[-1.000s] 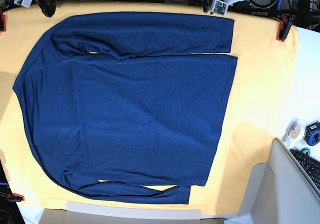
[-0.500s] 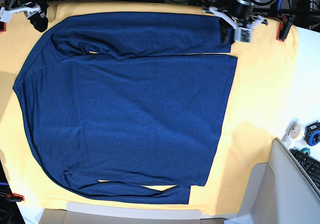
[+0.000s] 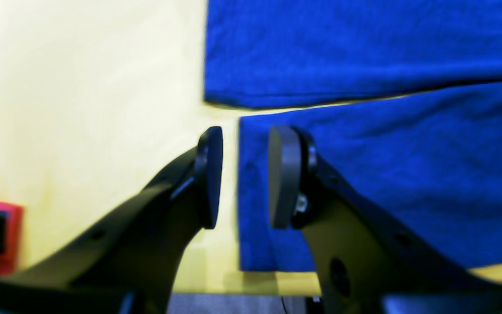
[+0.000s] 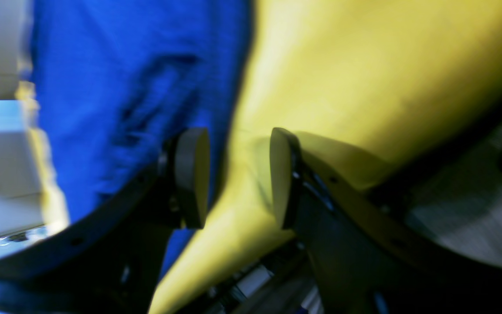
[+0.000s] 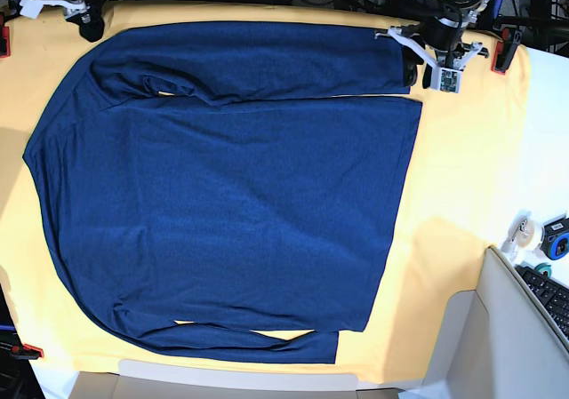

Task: Fold the T-shirt properly
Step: 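Move both grippers down toward the shirt's shoulder corners, then grasp the shirt's shoulder corners with the left and right grippers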

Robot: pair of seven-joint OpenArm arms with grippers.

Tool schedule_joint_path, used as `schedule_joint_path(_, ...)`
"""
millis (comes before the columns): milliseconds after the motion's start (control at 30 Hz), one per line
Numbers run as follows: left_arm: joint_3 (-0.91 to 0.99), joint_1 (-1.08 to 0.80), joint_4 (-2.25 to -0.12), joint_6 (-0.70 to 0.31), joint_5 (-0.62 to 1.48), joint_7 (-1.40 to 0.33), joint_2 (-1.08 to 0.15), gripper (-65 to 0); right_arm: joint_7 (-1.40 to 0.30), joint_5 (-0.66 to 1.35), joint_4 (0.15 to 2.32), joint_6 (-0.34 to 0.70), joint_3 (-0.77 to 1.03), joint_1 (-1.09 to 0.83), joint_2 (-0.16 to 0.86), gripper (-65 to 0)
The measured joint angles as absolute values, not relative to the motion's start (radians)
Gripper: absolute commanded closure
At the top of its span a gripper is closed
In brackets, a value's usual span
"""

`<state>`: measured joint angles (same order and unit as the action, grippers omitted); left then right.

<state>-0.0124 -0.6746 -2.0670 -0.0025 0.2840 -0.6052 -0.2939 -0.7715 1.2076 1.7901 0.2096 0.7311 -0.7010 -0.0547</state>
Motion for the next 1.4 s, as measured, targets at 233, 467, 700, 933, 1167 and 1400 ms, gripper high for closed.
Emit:
schedule_joint_path(233, -0.010, -0.663, -2.066, -0.008, 0.284, -0.606, -0.318, -18.1, -0.737, 1.213, 1.698, 0.256, 0.707, -0.641, -0.072, -23.6)
schedule_joint_path(467, -0.010, -0.654, -2.066, -0.008, 0.285, -0.606, -0.321, -18.1, -0.699, 1.216, 1.673, 0.260, 0.649, -0.609, -0.067, -23.6)
schedule_joint_path(700, 0.038, -0.654, -2.064, -0.017, 0.309, -0.603, -0.310, -18.1, -0.697, 1.173, 1.673, 0.267, 0.616, -0.588, -0.067, -17.9)
schedule_joint_path(933, 0.287, -0.628, -1.955, -0.177, 0.671, -0.680, -0.310, -18.1, -0.701, 1.068, 1.670, 0.303, 0.615, -0.570, -0.067, -0.5)
schedule_joint_path(1167, 0.513, -0.478, -1.724, -0.392, 1.008, -1.074, -0.311, -18.1, -0.710, 1.031, 1.668, 0.327, 0.610, -0.557, -0.068, -0.2)
schedule_joint_path(1400, 0.546, -0.383, -1.571, -0.446, 1.085, -1.291, -0.310, -18.1, -0.705, 1.031, 1.668, 0.328, 0.582, -0.556, -0.067, -0.2)
